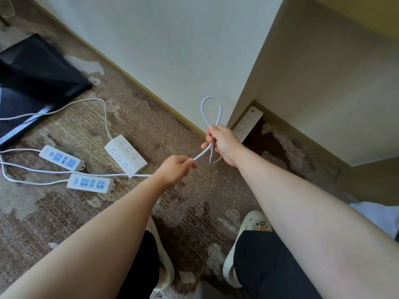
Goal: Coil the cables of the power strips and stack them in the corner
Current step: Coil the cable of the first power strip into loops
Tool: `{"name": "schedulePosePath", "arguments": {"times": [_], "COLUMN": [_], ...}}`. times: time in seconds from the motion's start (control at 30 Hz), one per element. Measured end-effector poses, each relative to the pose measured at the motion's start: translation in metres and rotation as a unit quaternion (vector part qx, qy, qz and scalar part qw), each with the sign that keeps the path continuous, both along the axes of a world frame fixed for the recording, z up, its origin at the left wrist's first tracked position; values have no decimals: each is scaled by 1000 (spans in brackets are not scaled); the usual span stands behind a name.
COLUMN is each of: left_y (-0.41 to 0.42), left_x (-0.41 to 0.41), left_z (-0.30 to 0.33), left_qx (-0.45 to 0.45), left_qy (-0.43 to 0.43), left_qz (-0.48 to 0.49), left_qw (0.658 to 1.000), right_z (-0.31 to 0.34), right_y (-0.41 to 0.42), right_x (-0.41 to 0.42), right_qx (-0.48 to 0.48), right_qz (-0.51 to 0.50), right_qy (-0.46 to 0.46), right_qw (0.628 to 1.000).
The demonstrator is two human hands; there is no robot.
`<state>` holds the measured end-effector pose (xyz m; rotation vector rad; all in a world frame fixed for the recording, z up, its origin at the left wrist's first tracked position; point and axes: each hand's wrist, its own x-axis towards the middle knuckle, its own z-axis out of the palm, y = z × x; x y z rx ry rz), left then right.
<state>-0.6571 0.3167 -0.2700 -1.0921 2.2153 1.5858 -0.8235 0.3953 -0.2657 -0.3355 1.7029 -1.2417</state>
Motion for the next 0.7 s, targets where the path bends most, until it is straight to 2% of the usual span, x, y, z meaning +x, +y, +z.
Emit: {"name": "schedulePosePath", "arguments": {"times": [0.1,0.2,0.27,0.37,0.47,0.53,0.6,0.7], "left_y": [-28,-55,-65,-56,-22,0,8,-6], "left_x": [42,89,104,86,46,28,26,41], "left_z": [-6,-11,-10,3,15,16,9,1], "left_qx": [-63,-114,-127,-158,-193,-212,-204,-155], "left_qy": [-66,-179,-217,-190,-114,-101,-109,-116], "left_qz": [-57,-62,-66,-102,-168,-214,-237,-217], "left_qw": [994,975,966,964,960,948,944,957], "right_z": [8,18,23,28,29,27,25,23], "right_y": [0,-1,-4,-8,-10,-10,-7,0], "right_x": [-10,-11,-7,-3,5,11,11,1], "right_qx": [-33,-69,-81,-65,-33,-5,11,27], "right_qz": [-47,-48,-52,-63,-26,-4,4,19], "right_qy": [-7,-21,-20,25,85,137,184,237], "right_qw": [998,996,995,996,995,991,983,971]}}
